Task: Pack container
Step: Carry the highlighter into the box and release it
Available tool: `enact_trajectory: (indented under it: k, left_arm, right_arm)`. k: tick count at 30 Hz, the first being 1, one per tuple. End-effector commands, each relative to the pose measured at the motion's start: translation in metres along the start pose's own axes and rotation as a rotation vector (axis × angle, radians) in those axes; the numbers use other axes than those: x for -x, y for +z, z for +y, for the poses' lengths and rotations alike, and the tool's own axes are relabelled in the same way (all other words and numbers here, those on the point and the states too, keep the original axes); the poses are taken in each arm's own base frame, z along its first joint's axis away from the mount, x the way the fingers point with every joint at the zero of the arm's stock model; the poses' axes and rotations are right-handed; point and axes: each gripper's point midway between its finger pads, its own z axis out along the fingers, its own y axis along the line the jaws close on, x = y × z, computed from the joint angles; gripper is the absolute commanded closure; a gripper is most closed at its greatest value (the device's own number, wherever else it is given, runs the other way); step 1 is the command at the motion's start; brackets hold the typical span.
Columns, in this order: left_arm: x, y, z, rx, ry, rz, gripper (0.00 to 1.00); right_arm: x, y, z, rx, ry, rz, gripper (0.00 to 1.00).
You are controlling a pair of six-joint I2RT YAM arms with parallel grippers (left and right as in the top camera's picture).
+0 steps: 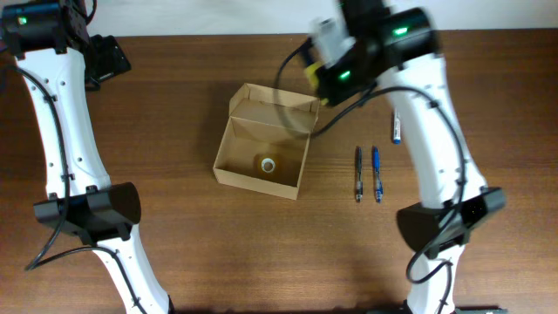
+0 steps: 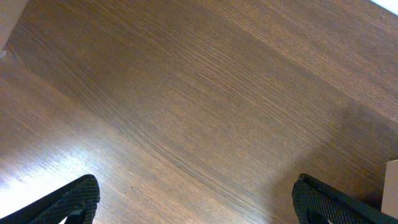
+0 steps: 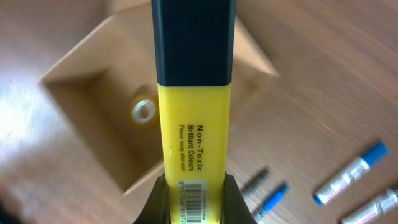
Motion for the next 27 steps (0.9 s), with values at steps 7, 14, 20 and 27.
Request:
enact_trajectory:
  k: [7,14,20,27]
  left_arm:
    - [0.001,-0.007,0.004,0.000,0.006,-0.014,0.00]
    - [0.001,-0.007,0.004,0.000,0.006,-0.014,0.00]
    - [0.001,-0.007,0.004,0.000,0.006,-0.014,0.00]
    - [0.001,-0.007,0.004,0.000,0.006,-0.014,0.00]
  right_arm:
    - [-0.008,0.061,0.087,0.124,-0.532,0.092,0.96]
    - [-0.019,0.121,0.103,0.146,-0.605,0.103,0.96]
    - [-0.041,0.168,0.097,0.150,-0.596,0.119,0.96]
    - [-0.066,0.198,0.096,0.165,-0.559,0.163,0.96]
